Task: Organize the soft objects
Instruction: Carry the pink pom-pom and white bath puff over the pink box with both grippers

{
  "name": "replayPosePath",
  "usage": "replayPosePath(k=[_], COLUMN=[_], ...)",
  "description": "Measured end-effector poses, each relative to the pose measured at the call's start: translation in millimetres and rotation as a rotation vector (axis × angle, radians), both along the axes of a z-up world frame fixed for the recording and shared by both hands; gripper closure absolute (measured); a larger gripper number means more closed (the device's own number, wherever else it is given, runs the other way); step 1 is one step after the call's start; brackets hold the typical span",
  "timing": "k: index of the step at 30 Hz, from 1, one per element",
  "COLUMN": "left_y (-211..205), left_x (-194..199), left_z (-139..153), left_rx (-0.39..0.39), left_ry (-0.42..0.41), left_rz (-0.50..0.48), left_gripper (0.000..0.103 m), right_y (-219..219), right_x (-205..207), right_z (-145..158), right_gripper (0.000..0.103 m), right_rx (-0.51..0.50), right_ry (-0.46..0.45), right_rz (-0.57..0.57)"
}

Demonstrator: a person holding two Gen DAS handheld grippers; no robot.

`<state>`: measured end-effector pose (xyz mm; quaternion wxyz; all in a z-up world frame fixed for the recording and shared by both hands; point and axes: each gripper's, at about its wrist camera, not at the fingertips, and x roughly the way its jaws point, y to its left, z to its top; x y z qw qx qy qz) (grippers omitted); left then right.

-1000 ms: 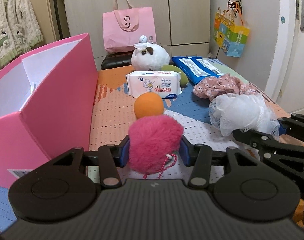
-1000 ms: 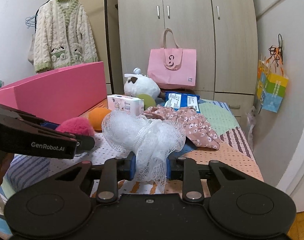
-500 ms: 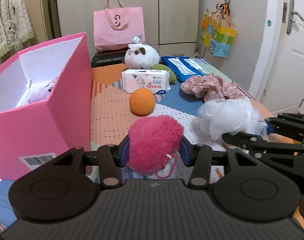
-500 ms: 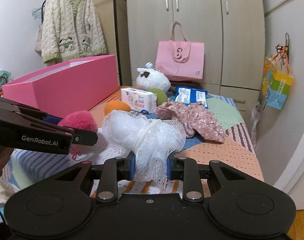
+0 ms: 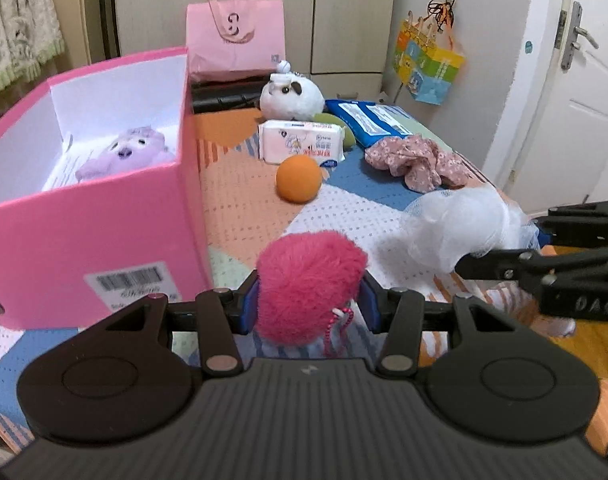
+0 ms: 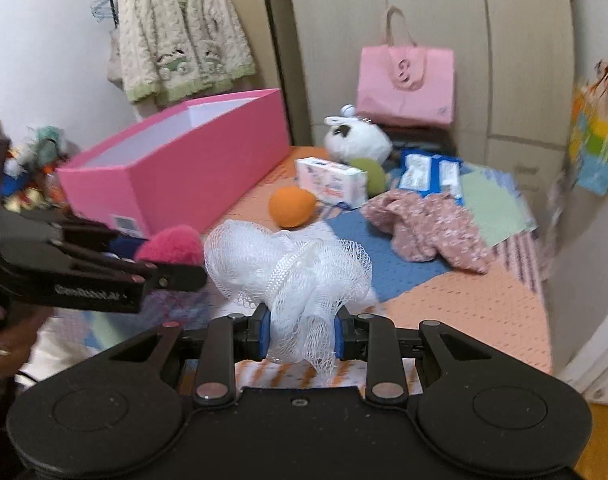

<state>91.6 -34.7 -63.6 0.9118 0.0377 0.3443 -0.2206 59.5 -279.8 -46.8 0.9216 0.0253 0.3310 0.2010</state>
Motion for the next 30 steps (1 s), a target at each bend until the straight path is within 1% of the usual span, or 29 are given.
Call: replayPosePath(k=[5,8,10,14,17,20,25,30], left_y=[16,23,28,37,45,55,72,87], left_x=[-3,-5,-4,-9,-13,-19,-26,-27], left_z=[7,12,11,13,16,21,34,51], left_rx=[-0.017,-0.02,-0.015,-0.025,-0.028,-0.022,-0.017,-0.024], left_ry=[0.024,0.044,0.072,0.096,0.105,0.091,0.043,0.006], left_rz=[-0.013,-0.043,-0.041,-0.061,-0.076,-0.067,-0.044,-0.05], left_gripper=[0.055,0.055,0.055,0.055,0.055,0.055,0.055,0.055], right_y=[6,11,17,32,42,49,67,84], right_x=[-2,-2,-4,-6,-7,-6,-2,2], right_z=[10,15,20,28,33,35,41,58], right_gripper=[0.07,0.07,0.069,0.069,0.069,0.069,0.069,0.068], right_rx=[0.001,0.014,0.009,0.004,0.032,0.09,0.092,0.074], right_ry=[0.024,0.041,0.04,0.032,0.029,0.03,0.01,-0.033], right_rz=[0.058,0.101,0.138,0.198,0.245,0.275,0.304,0.334])
